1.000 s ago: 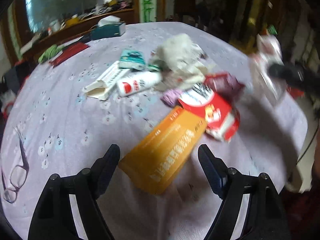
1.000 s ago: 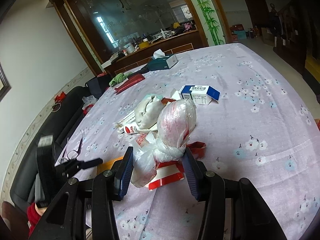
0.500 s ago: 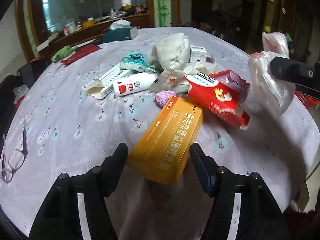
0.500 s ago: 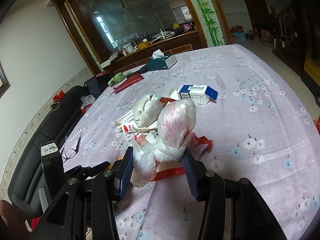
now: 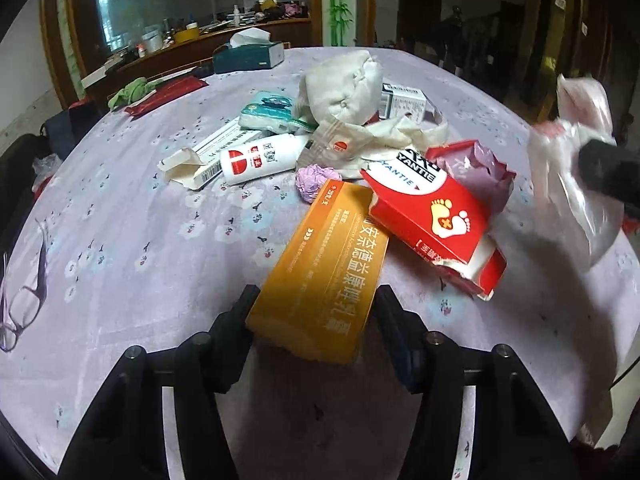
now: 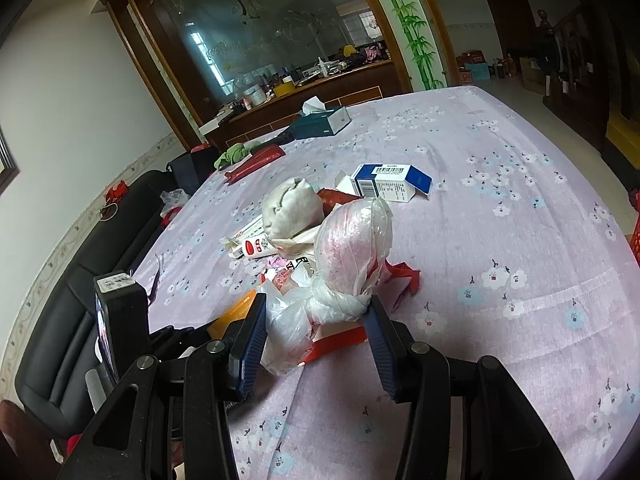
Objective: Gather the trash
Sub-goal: 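Grasp the white plastic bag bundle with the right tool while the left tool grasps the orange ointment box, then lift the held bag and box and carry both toward the red wastebasket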
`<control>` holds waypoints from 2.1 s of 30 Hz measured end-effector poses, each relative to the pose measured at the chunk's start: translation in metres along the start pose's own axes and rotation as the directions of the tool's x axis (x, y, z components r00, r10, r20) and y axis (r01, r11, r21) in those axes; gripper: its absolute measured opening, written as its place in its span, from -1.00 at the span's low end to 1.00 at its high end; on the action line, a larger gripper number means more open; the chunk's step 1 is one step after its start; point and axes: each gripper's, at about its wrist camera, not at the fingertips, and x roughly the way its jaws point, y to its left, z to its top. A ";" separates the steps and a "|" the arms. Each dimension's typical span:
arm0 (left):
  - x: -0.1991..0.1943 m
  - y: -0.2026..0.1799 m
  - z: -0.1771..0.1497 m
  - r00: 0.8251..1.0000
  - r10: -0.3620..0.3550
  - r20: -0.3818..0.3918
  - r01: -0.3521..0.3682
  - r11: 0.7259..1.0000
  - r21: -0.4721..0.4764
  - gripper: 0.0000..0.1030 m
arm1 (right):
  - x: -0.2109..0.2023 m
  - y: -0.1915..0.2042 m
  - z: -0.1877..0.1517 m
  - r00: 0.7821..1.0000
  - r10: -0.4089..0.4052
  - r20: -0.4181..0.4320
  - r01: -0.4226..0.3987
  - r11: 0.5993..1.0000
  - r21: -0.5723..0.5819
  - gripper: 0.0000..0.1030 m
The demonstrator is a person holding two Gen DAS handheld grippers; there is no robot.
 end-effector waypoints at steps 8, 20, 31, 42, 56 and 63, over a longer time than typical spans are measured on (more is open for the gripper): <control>-0.039 0.010 -0.013 0.986 0.111 0.124 -0.104 0.993 -0.058 -0.14 | 0.000 0.001 -0.002 1.000 -0.014 0.000 0.014 1.000 -0.005 0.00; -0.076 0.008 -0.010 0.939 0.232 0.254 -0.220 0.973 -0.073 -0.14 | -0.005 0.013 -0.006 0.999 -0.035 0.013 0.035 0.999 -0.036 0.00; -0.085 0.002 -0.009 0.929 0.248 0.274 -0.241 0.969 -0.059 -0.14 | -0.007 0.014 -0.007 0.999 -0.035 0.012 0.036 0.999 -0.038 0.00; -0.085 0.000 -0.008 0.928 0.252 0.275 -0.247 0.967 -0.057 -0.14 | -0.007 0.013 -0.011 0.999 -0.037 0.005 0.037 0.999 -0.037 0.00; -0.085 -0.003 -0.005 0.931 0.243 0.272 -0.240 0.970 -0.046 -0.13 | -0.008 0.009 -0.010 0.999 -0.038 0.004 0.038 0.999 -0.024 0.00; -0.085 -0.005 0.000 0.933 0.235 0.272 -0.236 0.971 -0.030 -0.13 | -0.010 0.004 -0.007 0.999 -0.042 0.009 0.042 0.999 -0.010 0.00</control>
